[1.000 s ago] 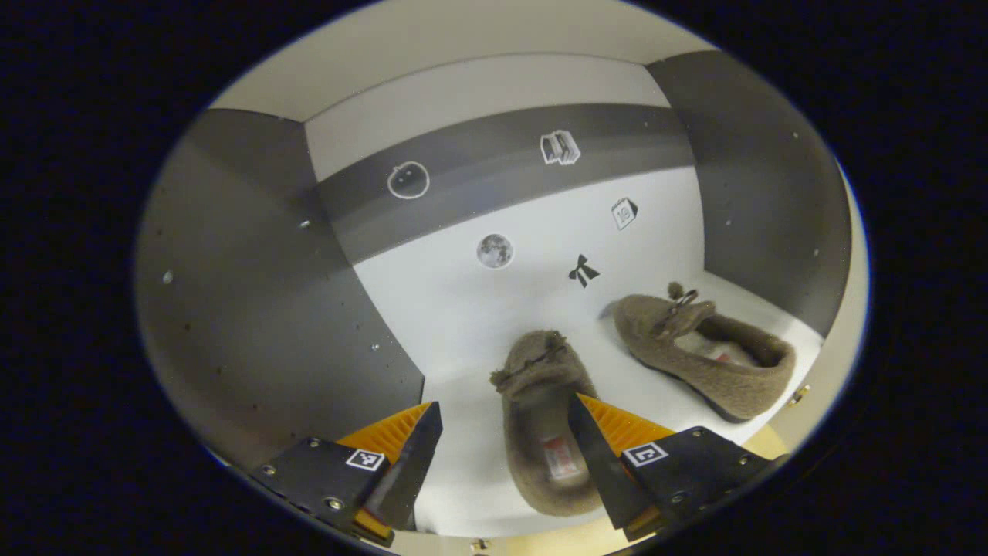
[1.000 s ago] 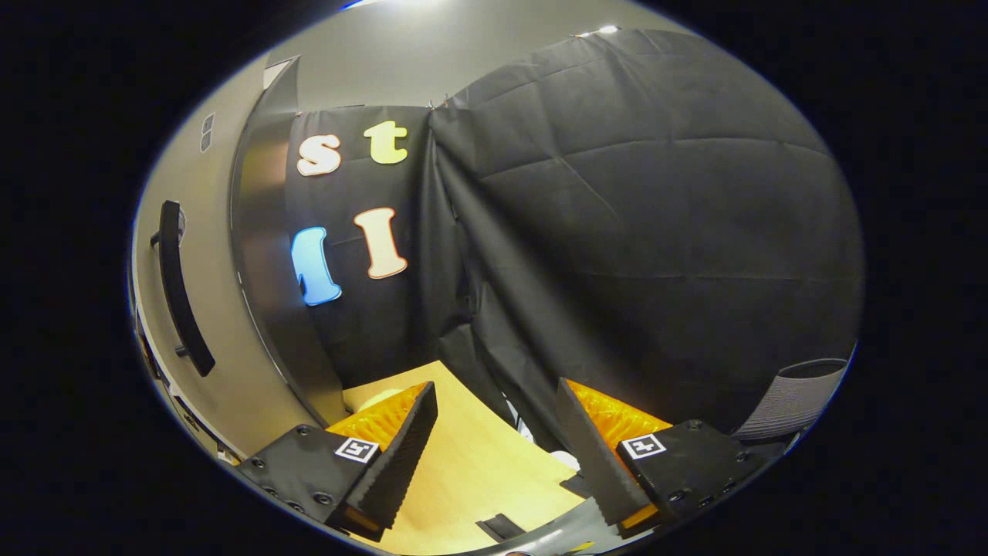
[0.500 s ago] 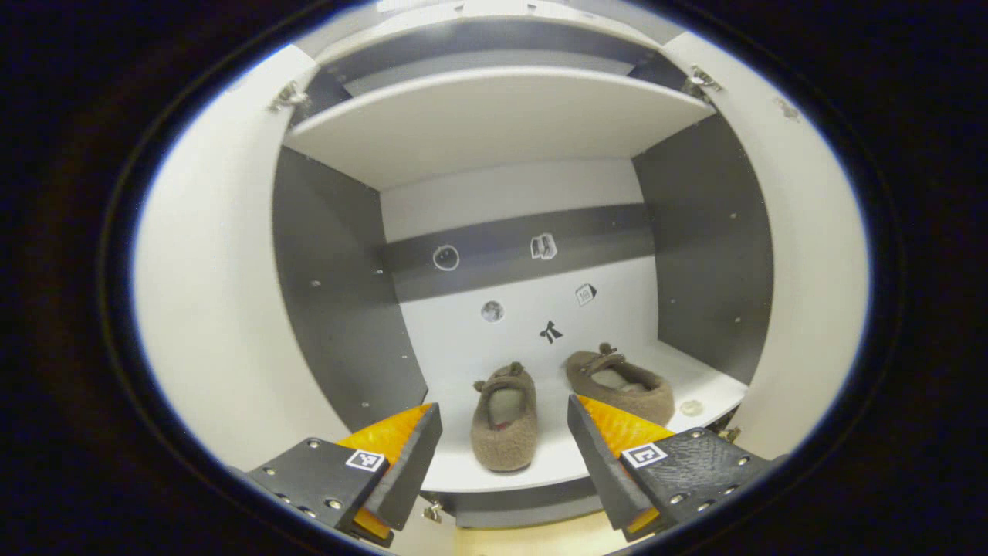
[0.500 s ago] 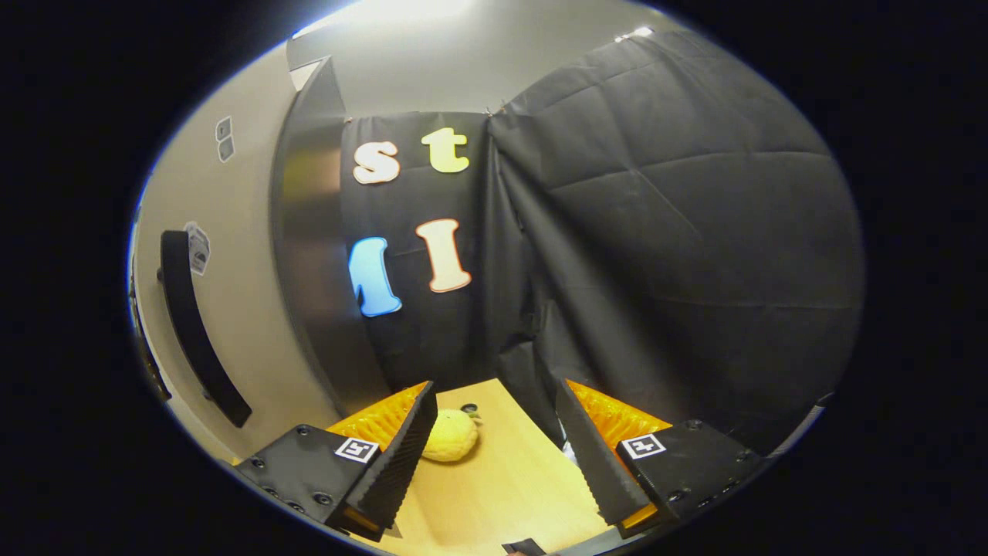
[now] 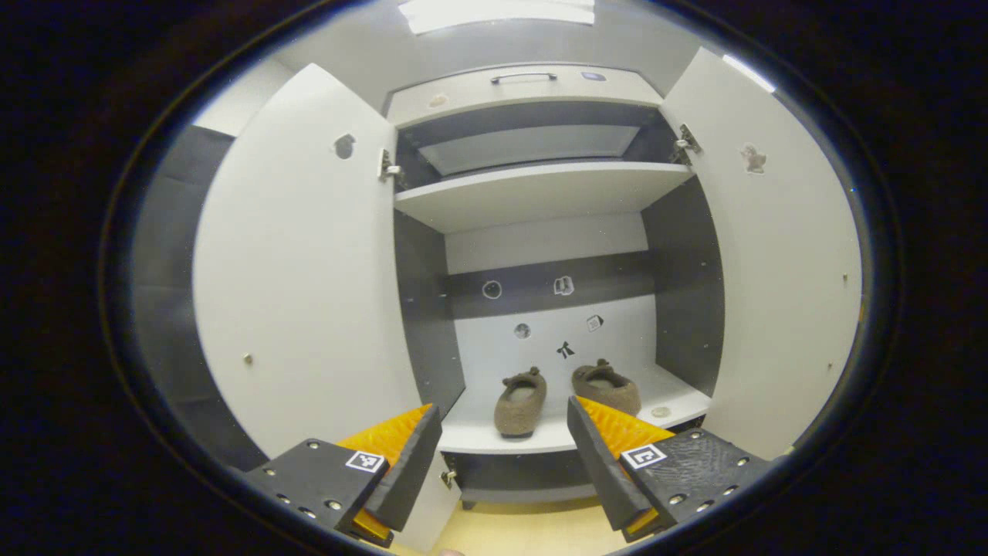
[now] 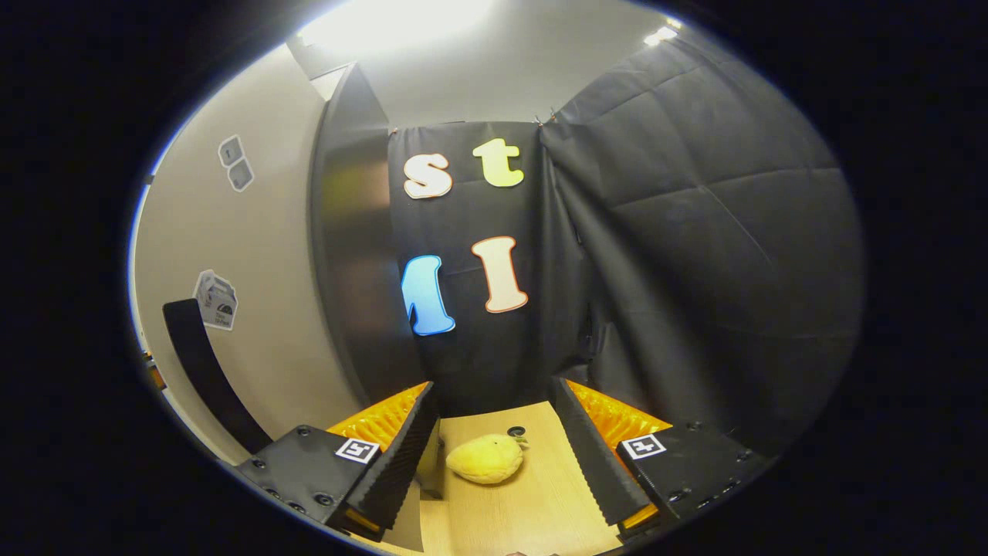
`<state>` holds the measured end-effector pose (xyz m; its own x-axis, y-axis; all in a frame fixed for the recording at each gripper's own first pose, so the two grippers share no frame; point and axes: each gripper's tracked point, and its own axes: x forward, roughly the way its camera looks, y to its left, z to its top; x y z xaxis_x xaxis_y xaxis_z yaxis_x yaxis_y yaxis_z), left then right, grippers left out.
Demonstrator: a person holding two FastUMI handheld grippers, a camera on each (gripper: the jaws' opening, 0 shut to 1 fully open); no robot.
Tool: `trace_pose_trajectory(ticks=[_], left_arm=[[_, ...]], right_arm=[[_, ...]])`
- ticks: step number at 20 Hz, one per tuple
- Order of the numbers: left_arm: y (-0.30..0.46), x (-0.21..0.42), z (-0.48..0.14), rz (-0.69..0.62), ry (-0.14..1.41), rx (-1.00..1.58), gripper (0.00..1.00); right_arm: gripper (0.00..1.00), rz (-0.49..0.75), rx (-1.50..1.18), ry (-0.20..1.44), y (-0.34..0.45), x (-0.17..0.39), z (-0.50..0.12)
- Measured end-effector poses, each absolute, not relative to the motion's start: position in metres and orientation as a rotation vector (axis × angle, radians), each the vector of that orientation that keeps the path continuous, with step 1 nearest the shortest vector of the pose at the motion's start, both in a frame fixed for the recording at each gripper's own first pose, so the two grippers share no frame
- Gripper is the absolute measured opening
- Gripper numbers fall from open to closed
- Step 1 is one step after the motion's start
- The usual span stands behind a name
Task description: Grab one shoe with the right hand and put it into the shoe cabinet, grab the other shoe with the left hand and put it into the shoe cabinet; then close the right door with the right hand and the left door with the left hand.
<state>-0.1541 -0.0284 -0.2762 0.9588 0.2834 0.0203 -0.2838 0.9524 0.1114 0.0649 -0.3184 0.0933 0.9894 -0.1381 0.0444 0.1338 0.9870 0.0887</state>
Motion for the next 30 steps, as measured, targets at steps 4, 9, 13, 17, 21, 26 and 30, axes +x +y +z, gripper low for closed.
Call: trace_pose_trajectory(ticks=[4,9,13,17,21,26,30], left_arm=[[-0.023,-0.185,-0.296,0.343,0.032,0.115,1.00],[-0.024,-0.208,-0.317,0.262,0.065,0.107,0.95],[-0.013,-0.212,-0.316,0.215,0.045,0.120,0.95],[0.001,-0.216,-0.327,0.182,0.042,0.087,0.95],[0.014,-0.225,-0.337,0.172,0.052,0.080,0.95],[0.006,-0.228,-0.347,0.099,0.073,0.061,0.95],[0.005,-0.225,-0.347,0.076,0.067,0.073,0.95]], right_arm=[[0.98,-0.114,0.099,-0.054,-0.293,0.060,0.103],[0.98,-0.122,0.069,-0.068,-0.264,0.049,0.116],[0.98,-0.190,0.000,-0.112,-0.266,0.035,0.128],[0.93,-0.207,-0.072,-0.139,-0.250,0.026,0.138],[0.93,-0.245,-0.049,-0.106,-0.243,0.022,0.131],[0.93,-0.244,-0.037,-0.108,-0.222,0.019,0.133],[0.93,-0.175,-0.037,-0.106,-0.186,0.027,0.129]])
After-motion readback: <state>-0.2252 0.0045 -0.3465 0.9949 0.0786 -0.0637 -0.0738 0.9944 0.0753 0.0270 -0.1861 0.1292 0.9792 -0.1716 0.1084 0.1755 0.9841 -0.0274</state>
